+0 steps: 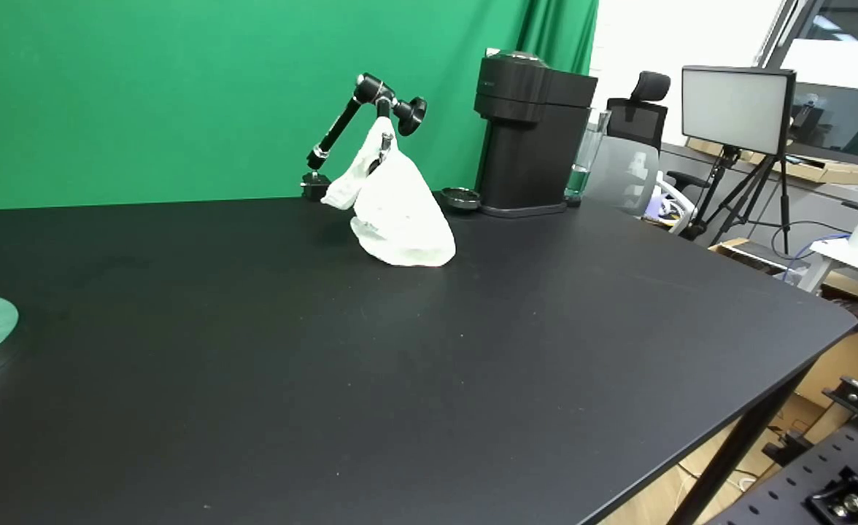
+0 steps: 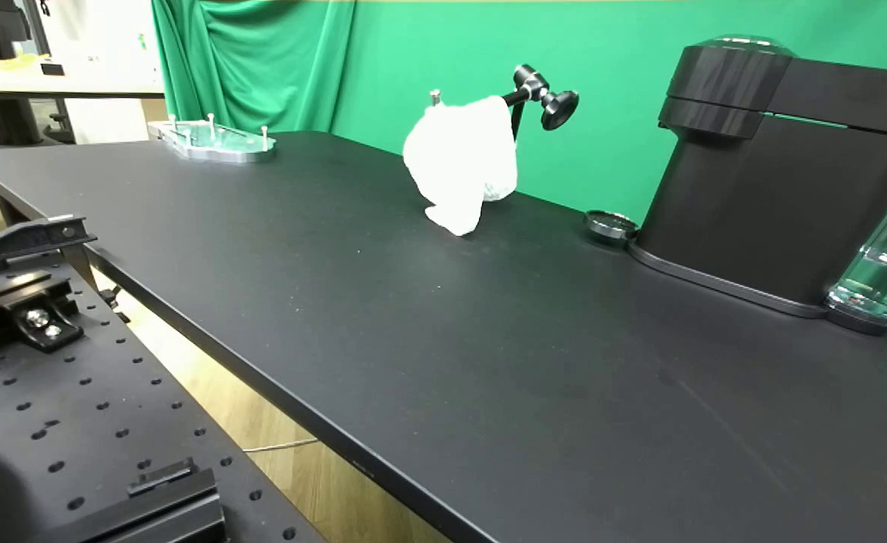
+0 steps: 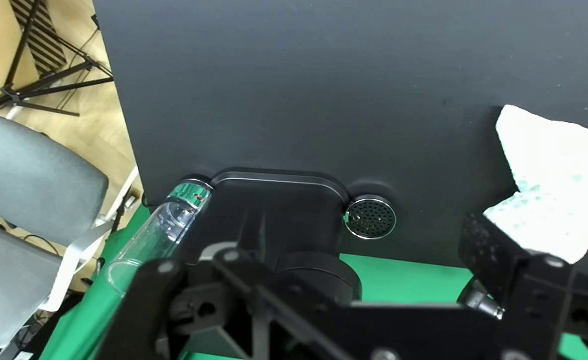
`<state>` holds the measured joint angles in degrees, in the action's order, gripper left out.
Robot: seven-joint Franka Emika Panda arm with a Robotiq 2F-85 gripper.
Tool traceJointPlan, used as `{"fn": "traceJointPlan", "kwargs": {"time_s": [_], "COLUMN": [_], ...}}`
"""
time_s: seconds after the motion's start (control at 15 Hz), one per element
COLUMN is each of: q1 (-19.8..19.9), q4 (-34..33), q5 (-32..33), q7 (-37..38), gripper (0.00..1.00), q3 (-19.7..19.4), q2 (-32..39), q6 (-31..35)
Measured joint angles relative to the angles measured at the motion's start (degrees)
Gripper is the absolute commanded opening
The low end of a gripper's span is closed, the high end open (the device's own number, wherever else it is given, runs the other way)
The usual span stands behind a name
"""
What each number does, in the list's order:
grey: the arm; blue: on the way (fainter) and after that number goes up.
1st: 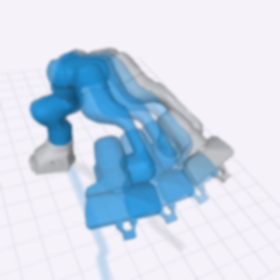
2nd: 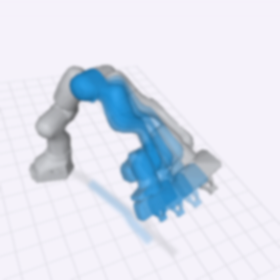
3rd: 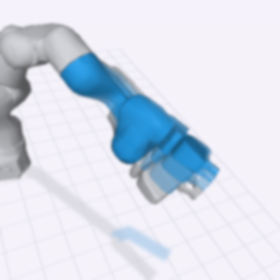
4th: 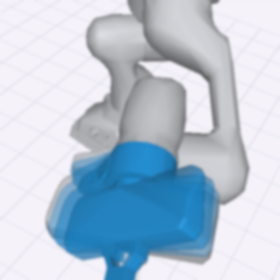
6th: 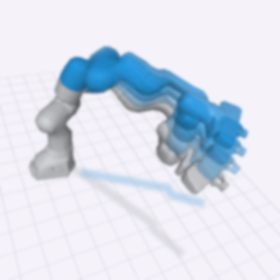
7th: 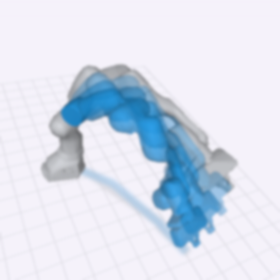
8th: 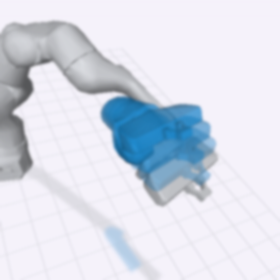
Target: Remove the white cloth from the black stand
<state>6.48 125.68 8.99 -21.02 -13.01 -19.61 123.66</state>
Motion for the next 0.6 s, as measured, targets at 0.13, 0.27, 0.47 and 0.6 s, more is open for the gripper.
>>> {"fn": "traceJointPlan", "kwargs": {"time_s": [0.13, 0.27, 0.47, 0.6], "q1": [-0.7, -2.2, -5.9, -8.1], "q4": [1.1, 2.7, 4.9, 5.7], "q5": [-0.1, -1.2, -6.6, -11.0], "q7": [-1.1, -3.2, -10.1, -15.5], "gripper": [1.0, 1.0, 1.0, 1.0], "q3": [0.8, 1.6, 2.7, 3.5], "q2": [1.0, 2.9, 6.8, 9.5], "q6": [2.0, 4.2, 6.4, 7.1]}}
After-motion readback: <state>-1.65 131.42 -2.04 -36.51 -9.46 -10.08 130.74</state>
